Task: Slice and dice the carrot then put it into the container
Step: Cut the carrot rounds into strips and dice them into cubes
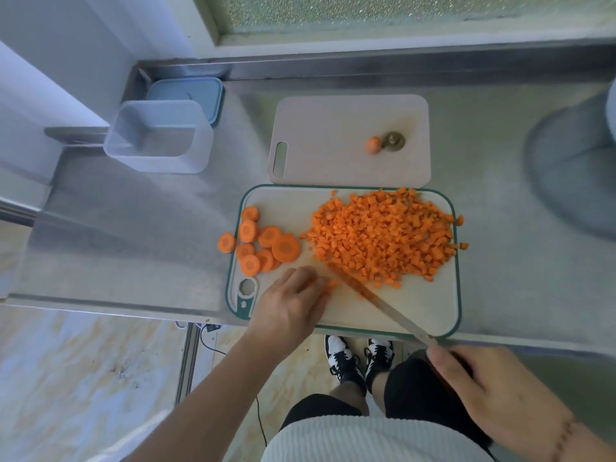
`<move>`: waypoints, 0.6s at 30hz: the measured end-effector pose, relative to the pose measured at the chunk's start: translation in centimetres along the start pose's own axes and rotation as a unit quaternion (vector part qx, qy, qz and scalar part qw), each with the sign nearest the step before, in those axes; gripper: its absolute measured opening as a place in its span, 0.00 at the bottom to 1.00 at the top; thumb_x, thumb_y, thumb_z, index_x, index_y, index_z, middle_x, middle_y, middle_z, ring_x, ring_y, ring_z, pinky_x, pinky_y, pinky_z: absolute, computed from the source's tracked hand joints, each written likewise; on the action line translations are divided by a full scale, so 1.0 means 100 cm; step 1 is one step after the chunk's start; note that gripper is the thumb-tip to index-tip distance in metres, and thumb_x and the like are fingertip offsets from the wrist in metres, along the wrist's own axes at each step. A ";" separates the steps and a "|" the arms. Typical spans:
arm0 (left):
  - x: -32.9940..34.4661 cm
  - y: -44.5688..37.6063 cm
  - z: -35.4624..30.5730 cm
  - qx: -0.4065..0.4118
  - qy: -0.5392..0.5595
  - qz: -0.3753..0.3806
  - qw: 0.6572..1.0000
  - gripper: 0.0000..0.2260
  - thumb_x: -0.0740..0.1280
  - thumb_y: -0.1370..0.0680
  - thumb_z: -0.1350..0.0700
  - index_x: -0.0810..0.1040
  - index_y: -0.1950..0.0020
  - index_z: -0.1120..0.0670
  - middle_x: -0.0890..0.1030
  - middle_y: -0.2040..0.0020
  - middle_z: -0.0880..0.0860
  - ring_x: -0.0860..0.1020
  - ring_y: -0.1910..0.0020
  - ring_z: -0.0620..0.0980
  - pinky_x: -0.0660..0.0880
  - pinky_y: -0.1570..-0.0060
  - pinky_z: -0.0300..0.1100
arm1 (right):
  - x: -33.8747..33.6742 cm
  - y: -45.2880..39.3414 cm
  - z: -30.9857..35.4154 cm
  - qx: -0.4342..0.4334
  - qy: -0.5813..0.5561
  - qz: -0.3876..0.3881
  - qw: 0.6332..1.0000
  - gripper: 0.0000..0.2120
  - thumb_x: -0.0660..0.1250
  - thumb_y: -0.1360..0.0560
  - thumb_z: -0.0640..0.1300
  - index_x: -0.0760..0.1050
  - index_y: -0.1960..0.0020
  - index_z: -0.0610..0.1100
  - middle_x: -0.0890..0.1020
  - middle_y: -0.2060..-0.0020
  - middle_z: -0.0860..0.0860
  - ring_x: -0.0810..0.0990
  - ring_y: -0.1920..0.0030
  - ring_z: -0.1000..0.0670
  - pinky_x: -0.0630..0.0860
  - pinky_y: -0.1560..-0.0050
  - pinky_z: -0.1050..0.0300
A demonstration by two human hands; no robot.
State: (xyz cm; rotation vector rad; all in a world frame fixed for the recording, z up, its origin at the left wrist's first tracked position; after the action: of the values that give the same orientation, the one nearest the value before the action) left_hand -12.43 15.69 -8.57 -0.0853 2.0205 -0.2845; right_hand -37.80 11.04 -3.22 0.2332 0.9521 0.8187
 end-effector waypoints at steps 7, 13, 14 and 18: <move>-0.017 0.014 0.016 -0.074 0.032 0.002 0.997 0.18 0.68 0.27 0.66 0.81 0.37 0.62 0.78 0.40 0.58 0.78 0.47 0.55 0.74 0.50 0.38 | 0.003 -0.009 0.002 -0.045 0.280 0.034 0.958 0.41 0.22 0.41 0.77 0.64 0.64 0.52 0.74 0.69 0.54 0.71 0.68 0.56 0.71 0.64 0.61; -0.048 -0.005 0.015 -0.149 0.134 -0.029 0.979 0.13 0.65 0.19 0.51 0.84 0.43 0.58 0.82 0.46 0.50 0.77 0.50 0.40 0.72 0.50 0.28 | -0.004 -0.016 0.015 -0.111 0.333 -0.028 0.936 0.35 0.28 0.34 0.76 0.63 0.65 0.54 0.64 0.76 0.54 0.78 0.70 0.57 0.62 0.73 0.60; -0.046 -0.010 0.009 -0.134 0.147 0.019 0.980 0.13 0.66 0.19 0.49 0.85 0.44 0.56 0.83 0.47 0.48 0.77 0.51 0.40 0.72 0.51 0.28 | -0.003 -0.018 0.011 -0.108 0.330 -0.039 0.937 0.33 0.34 0.29 0.76 0.65 0.68 0.54 0.63 0.80 0.54 0.75 0.78 0.55 0.59 0.78 0.60; -0.038 -0.017 0.002 -0.123 0.160 0.127 0.971 0.08 0.73 0.23 0.52 0.86 0.46 0.52 0.84 0.54 0.44 0.78 0.54 0.41 0.71 0.54 0.26 | -0.002 -0.018 0.008 -0.188 0.313 -0.141 0.920 0.29 0.44 0.25 0.73 0.60 0.71 0.52 0.68 0.84 0.52 0.69 0.86 0.51 0.51 0.77 0.65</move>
State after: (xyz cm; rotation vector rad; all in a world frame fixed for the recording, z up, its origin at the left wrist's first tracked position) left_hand -10.63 14.72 -4.93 0.0691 2.3508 0.1240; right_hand -36.27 9.77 -3.57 -0.5244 1.3578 0.8011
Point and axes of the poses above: each hand's wrist, its own y-axis away from the middle knuckle, its own x-axis out of the palm, z = x × y, the point moved 5 cm from there along -y, towards the middle knuckle
